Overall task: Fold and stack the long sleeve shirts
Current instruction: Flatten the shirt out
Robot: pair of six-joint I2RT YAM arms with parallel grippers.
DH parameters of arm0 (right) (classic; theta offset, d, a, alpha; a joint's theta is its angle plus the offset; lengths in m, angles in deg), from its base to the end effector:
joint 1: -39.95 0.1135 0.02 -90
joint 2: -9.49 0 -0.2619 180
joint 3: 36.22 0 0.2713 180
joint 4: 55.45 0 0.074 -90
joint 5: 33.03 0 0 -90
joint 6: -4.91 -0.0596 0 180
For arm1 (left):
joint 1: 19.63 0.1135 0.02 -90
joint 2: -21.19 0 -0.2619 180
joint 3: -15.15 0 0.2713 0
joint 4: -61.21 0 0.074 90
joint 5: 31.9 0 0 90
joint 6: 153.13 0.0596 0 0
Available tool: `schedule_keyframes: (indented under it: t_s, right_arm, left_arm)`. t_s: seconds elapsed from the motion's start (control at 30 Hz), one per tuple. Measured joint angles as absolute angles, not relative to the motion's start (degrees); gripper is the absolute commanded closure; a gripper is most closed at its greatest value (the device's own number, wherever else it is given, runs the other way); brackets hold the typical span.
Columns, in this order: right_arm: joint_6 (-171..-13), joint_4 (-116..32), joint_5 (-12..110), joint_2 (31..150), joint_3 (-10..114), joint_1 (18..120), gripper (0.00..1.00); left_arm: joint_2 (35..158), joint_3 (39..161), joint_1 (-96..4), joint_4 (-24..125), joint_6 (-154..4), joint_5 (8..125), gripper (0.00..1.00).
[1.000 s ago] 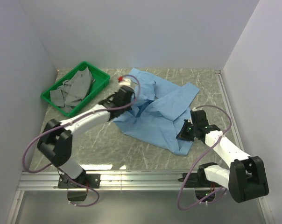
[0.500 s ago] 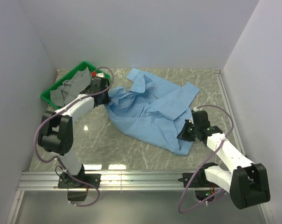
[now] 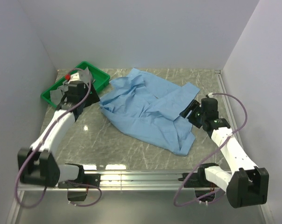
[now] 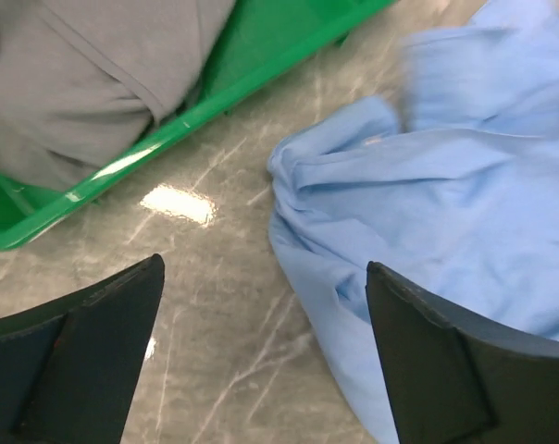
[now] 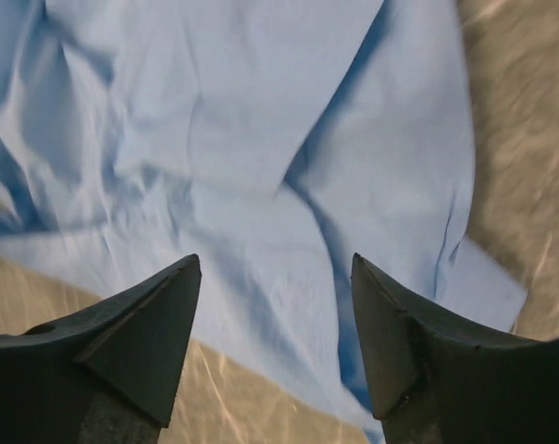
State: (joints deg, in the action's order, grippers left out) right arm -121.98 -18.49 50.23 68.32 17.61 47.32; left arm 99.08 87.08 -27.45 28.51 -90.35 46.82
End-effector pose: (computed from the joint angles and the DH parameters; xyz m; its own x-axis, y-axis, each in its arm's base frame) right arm 0.2508 0.0395 0.2249 -0.6588 0.5159 -0.5476 0.2269 0.8302 0.5091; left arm 0.3368 -0.0345 0.2587 -0.5422 -0.3783 -0.7503 -0.2990 0.9213 -0.2485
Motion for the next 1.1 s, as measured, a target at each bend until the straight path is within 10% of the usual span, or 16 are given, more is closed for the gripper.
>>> schedule_keyframes:
  t_s: [0.3,1.1]
  right_arm:
    - [-129.3,-29.0,48.2,82.4,17.9,40.2,0.25]
    - [-135.2,-49.3,37.4,104.6,22.8,38.8,0.54]
  left_arm:
    - [78.1,73.1,-27.4,31.9,-89.3,45.8,0.01]
    - [78.4,71.8,-27.4,31.4,-89.2,44.1,0.03]
